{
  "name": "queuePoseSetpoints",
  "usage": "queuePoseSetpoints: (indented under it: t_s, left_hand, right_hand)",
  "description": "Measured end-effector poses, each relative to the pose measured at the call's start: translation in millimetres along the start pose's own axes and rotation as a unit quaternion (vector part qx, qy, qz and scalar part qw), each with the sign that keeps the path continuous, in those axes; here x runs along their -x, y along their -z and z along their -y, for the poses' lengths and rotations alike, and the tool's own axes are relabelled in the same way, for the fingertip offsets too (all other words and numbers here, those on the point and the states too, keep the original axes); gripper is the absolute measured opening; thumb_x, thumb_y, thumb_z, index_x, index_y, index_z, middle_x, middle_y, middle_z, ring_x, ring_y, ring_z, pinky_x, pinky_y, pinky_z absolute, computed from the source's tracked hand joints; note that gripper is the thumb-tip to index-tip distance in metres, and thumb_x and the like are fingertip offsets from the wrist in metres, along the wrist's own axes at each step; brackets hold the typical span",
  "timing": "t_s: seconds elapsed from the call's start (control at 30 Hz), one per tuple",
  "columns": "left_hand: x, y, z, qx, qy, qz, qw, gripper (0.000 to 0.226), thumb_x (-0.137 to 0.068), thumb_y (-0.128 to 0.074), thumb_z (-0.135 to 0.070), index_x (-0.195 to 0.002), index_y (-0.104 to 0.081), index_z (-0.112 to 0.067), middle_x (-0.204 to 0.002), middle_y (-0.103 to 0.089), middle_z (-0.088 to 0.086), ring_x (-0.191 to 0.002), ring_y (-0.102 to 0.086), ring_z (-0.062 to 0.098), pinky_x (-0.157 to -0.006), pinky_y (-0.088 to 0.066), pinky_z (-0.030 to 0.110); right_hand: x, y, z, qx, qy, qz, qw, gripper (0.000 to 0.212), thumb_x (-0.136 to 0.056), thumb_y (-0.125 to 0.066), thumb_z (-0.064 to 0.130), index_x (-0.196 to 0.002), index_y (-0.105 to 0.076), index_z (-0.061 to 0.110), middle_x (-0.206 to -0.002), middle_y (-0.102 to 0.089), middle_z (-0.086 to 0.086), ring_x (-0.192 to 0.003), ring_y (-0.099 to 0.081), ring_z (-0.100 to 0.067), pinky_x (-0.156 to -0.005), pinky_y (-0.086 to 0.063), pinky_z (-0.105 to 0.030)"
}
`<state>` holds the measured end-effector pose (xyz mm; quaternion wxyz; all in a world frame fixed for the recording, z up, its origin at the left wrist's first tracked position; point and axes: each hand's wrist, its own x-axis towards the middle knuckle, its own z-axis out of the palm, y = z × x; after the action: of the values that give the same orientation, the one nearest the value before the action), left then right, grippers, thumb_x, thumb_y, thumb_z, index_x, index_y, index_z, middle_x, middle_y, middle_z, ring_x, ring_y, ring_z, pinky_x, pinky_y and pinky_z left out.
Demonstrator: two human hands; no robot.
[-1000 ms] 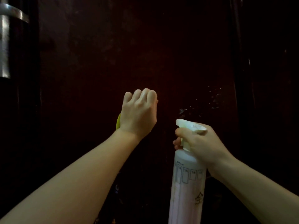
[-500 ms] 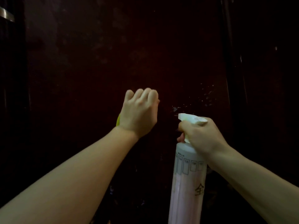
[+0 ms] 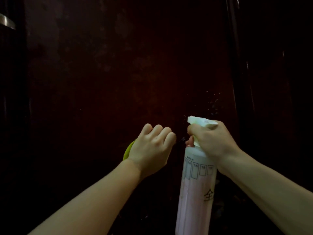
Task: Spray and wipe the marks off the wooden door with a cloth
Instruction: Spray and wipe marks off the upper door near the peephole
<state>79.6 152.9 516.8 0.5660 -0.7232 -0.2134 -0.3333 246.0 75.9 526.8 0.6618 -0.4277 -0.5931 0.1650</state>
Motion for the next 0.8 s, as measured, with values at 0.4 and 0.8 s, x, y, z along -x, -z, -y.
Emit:
queuePoseSetpoints:
  t_s: [0.4, 0.8]
  left_hand:
    - [-39.3, 2.0, 10.5, 0.006, 0.136, -0.069, 0.988, 0.011, -0.092, -0.053, -0.016, -0.083, -0.055, -0.011, -0.073, -0.056, 0.003, -0.061, -0.050, 0.022, -0.064, -0.030, 0.036]
    - [-2.5, -8.3, -17.0, 0.019, 0.015, -0.019, 1.000, 0.011, -0.086, -0.060, -0.016, -0.086, -0.049, -0.014, -0.077, -0.053, 0.003, -0.063, -0.045, 0.020, -0.062, -0.032, 0.036]
  right_hand:
    - [5.9, -1.2, -3.8, 0.023, -0.007, 0.016, 1.000, 0.025, -0.083, -0.063, 0.024, -0.075, -0.065, 0.001, -0.067, -0.071, -0.009, -0.056, -0.062, -0.014, -0.061, -0.052, -0.034]
    - [6.7, 10.6, -5.8, -0.019, -0.006, 0.005, 1.000, 0.017, -0.084, -0.067, 0.030, -0.077, -0.067, 0.014, -0.075, -0.073, -0.007, -0.074, -0.071, -0.025, -0.075, -0.058, -0.047]
